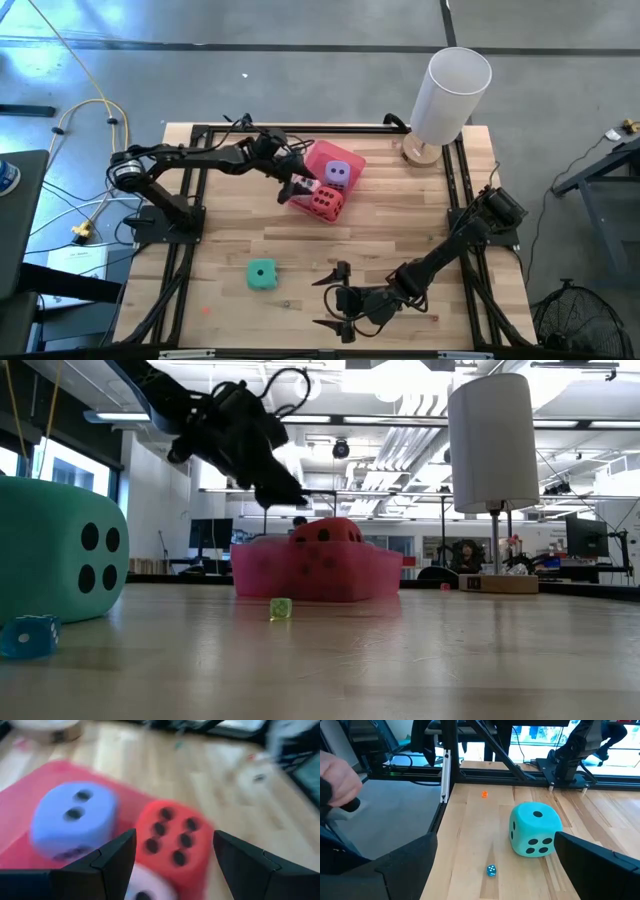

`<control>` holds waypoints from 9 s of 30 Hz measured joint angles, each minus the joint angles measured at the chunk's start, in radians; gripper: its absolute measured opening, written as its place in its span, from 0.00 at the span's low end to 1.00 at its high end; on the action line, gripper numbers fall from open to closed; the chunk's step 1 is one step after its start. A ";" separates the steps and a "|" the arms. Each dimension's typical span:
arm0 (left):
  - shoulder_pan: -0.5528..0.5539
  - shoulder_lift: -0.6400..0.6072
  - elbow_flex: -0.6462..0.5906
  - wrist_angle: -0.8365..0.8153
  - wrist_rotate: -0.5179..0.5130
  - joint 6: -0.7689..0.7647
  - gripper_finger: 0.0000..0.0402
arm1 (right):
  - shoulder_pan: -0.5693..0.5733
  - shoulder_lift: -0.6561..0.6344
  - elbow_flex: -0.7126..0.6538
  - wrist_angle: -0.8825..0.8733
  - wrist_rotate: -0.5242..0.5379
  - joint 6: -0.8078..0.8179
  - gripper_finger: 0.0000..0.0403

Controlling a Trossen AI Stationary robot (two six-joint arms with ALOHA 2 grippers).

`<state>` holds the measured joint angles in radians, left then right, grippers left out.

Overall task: Pick & Place Dice
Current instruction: Put the small light blue die into the red bin, then put the small light green die into the red bin

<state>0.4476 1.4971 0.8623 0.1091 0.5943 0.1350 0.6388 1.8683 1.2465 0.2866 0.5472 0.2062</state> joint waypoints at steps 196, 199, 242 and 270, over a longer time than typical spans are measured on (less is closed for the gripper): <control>-0.493 -0.801 -0.007 -0.580 -0.792 -0.168 0.64 | -0.215 0.048 0.078 -0.361 0.104 0.240 0.98; -0.519 -0.796 -0.008 -0.606 -0.792 -0.185 0.64 | -0.178 0.050 0.079 -0.408 0.107 0.278 0.98; -0.650 -0.787 -0.008 -0.684 -0.767 -0.205 0.64 | -0.136 0.250 0.079 -0.401 0.081 0.552 0.98; -0.723 -0.787 -0.008 -0.739 -0.767 -0.241 0.64 | -0.114 0.376 0.081 -0.441 0.260 0.769 0.98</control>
<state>-0.2752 0.7105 0.8543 -0.6296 -0.1726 -0.1059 0.5248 2.2439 1.3277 -0.1542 0.8069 0.9748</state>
